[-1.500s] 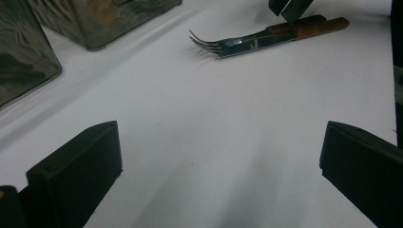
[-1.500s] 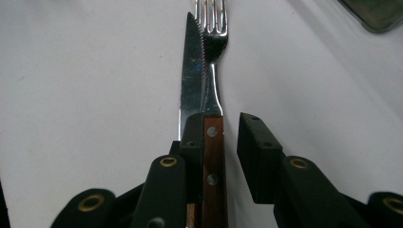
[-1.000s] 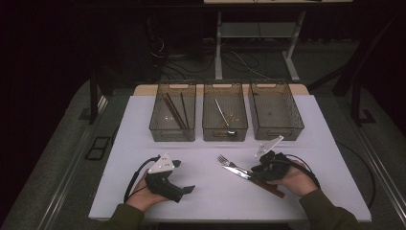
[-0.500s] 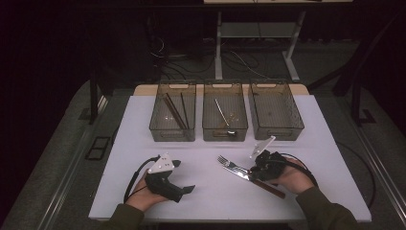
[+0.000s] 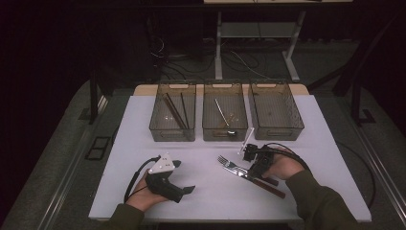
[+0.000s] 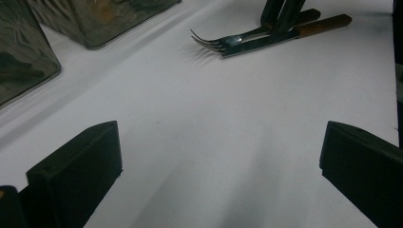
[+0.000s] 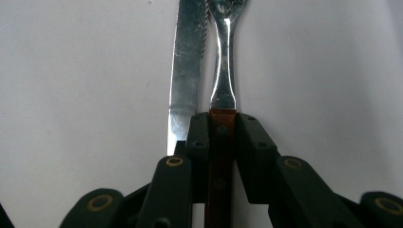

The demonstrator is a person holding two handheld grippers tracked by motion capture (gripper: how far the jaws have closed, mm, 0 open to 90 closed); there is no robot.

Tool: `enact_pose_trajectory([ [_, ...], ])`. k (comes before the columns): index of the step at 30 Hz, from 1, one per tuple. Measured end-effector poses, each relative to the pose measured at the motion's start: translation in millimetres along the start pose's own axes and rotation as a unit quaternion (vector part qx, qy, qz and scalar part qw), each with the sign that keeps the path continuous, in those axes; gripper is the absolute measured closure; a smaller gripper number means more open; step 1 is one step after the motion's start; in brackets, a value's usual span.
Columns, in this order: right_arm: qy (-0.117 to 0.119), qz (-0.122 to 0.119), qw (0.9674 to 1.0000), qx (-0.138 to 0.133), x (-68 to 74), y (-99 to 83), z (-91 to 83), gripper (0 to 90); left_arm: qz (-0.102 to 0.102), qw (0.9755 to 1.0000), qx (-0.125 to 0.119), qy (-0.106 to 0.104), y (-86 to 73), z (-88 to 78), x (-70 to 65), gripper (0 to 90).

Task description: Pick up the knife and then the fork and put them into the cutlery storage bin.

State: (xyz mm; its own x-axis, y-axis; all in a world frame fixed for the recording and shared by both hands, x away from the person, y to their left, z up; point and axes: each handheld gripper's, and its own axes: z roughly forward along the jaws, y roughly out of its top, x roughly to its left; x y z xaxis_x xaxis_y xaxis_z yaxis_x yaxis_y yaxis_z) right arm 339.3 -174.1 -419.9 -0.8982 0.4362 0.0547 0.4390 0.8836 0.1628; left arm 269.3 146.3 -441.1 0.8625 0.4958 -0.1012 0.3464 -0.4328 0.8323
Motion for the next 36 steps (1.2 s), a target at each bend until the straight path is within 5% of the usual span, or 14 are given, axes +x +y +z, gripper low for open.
enact_pose_trajectory([
  [10,-0.012,-0.003,0.9992,0.039,2.0,10.9,1.0,76.9,0.0,1.0,-0.001,0.0,0.0,-0.7,-0.5,0.0],
  [21,0.0,0.033,0.9975,-0.062,-8.8,-10.9,-8.3,77.1,-0.002,1.0,-0.004,0.003,0.2,-1.6,-0.2,0.0],
  [31,0.015,0.085,0.9783,-0.188,-21.1,-46.0,-25.1,77.0,-0.004,1.0,-0.007,0.004,0.5,-3.2,0.3,0.0],
  [36,0.013,0.1,0.9649,-0.242,-25.5,-58.8,-38.2,77.0,-0.001,1.0,-0.007,0.004,0.5,-4.2,1.3,0.0],
])
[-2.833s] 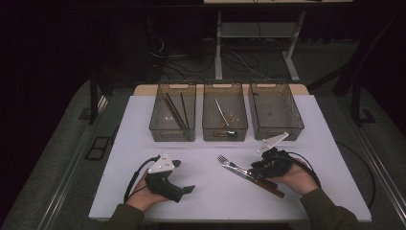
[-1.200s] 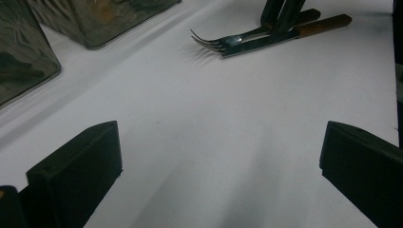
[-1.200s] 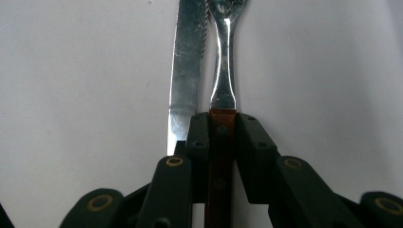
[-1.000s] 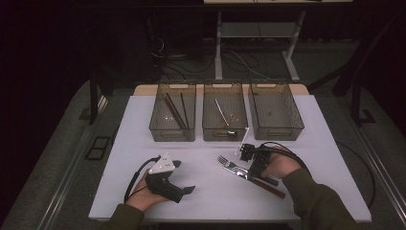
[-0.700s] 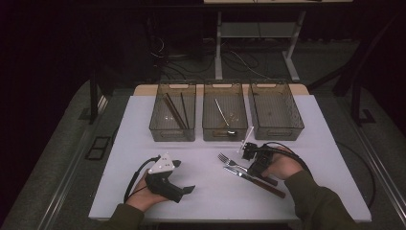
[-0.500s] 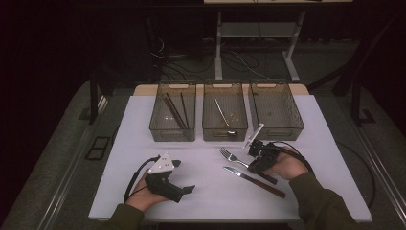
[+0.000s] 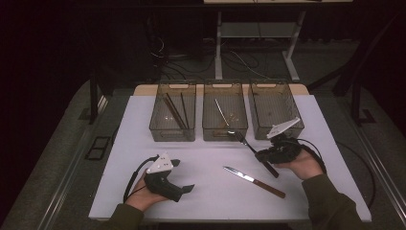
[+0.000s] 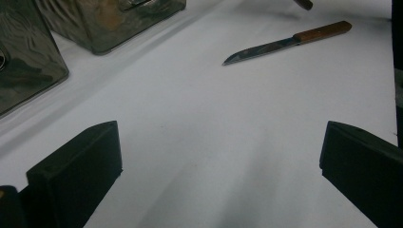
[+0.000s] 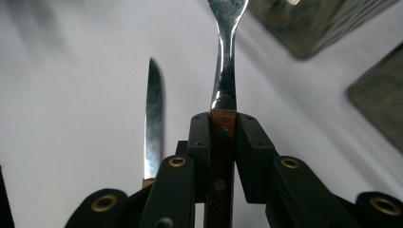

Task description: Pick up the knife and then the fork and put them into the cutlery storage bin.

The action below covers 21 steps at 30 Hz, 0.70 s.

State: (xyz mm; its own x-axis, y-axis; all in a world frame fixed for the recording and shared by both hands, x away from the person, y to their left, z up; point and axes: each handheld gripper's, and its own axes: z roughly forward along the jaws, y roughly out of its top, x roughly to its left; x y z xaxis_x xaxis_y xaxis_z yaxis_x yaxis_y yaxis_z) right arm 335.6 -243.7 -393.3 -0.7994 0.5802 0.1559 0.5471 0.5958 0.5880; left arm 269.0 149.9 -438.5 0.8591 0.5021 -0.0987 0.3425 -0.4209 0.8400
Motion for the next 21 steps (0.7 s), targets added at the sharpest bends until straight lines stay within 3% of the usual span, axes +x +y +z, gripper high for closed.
enact_pose_trajectory([
  [6,-0.002,0.022,0.9973,-0.07,-8.3,-3.1,-20.2,77.0,0.0,1.0,0.0,0.0,0.1,-0.5,0.1,0.0],
  [11,-0.004,0.035,0.9942,-0.101,-13.4,-6.6,-27.2,77.0,0.0,1.0,-0.002,0.0,0.2,-0.9,0.5,0.0],
  [21,-0.02,0.066,0.9827,-0.172,-22.3,-13.5,-42.9,76.9,-0.001,1.0,-0.005,0.0,0.4,-1.5,1.0,0.0],
])
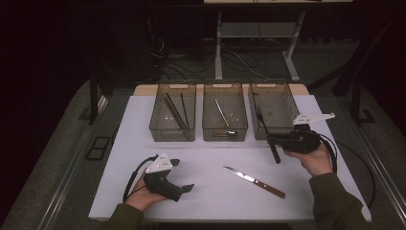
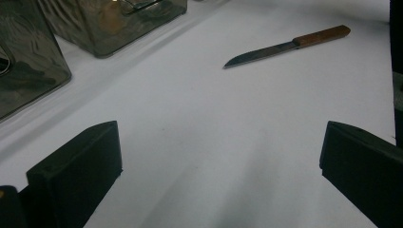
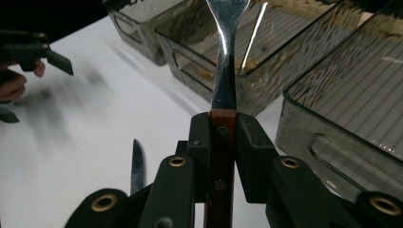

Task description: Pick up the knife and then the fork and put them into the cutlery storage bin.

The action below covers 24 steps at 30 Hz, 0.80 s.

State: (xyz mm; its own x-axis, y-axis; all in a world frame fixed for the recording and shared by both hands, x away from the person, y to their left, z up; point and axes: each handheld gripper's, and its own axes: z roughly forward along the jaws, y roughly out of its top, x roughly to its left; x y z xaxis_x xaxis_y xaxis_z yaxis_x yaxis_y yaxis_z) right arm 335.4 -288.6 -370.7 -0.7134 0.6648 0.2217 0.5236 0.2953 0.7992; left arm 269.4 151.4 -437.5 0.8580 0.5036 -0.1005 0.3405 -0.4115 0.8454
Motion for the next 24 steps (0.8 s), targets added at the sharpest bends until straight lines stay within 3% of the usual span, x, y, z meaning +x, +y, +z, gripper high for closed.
enact_pose_trajectory([
  [9,-0.03,0.018,0.9984,-0.045,-9.9,-3.0,-10.5,76.9,-0.004,1.0,0.001,0.003,-0.2,-0.7,1.2,0.0],
  [24,-0.08,0.023,0.9911,-0.103,-23.3,8.5,-25.7,76.8,-0.005,1.0,0.0,0.002,-0.4,1.6,2.2,0.0],
])
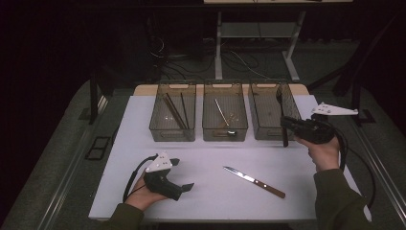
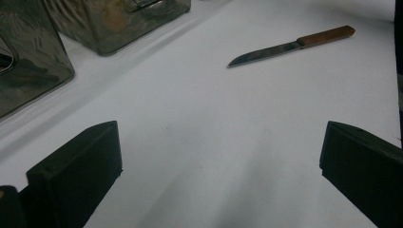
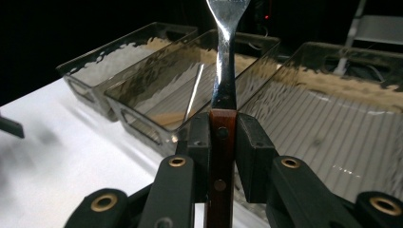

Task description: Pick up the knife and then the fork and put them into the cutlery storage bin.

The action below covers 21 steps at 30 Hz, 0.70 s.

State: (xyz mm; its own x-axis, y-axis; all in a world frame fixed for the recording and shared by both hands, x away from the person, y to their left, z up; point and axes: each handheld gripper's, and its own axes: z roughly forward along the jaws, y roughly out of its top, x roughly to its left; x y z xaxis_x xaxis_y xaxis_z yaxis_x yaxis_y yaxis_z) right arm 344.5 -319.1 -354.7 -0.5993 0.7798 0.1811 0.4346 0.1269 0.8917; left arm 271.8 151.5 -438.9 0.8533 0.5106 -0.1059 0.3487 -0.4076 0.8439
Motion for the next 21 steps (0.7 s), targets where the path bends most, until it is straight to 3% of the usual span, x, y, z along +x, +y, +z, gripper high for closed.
enact_pose_trajectory([
  [12,-0.052,0.014,0.9983,-0.024,-20.6,24.4,-1.8,76.8,-0.004,1.0,-0.003,-0.001,0.0,0.4,-1.0,0.0],
  [21,-0.095,0.013,0.9953,-0.013,-41.2,40.1,9.8,76.8,-0.005,1.0,-0.004,-0.003,0.2,0.4,-1.5,0.0],
])
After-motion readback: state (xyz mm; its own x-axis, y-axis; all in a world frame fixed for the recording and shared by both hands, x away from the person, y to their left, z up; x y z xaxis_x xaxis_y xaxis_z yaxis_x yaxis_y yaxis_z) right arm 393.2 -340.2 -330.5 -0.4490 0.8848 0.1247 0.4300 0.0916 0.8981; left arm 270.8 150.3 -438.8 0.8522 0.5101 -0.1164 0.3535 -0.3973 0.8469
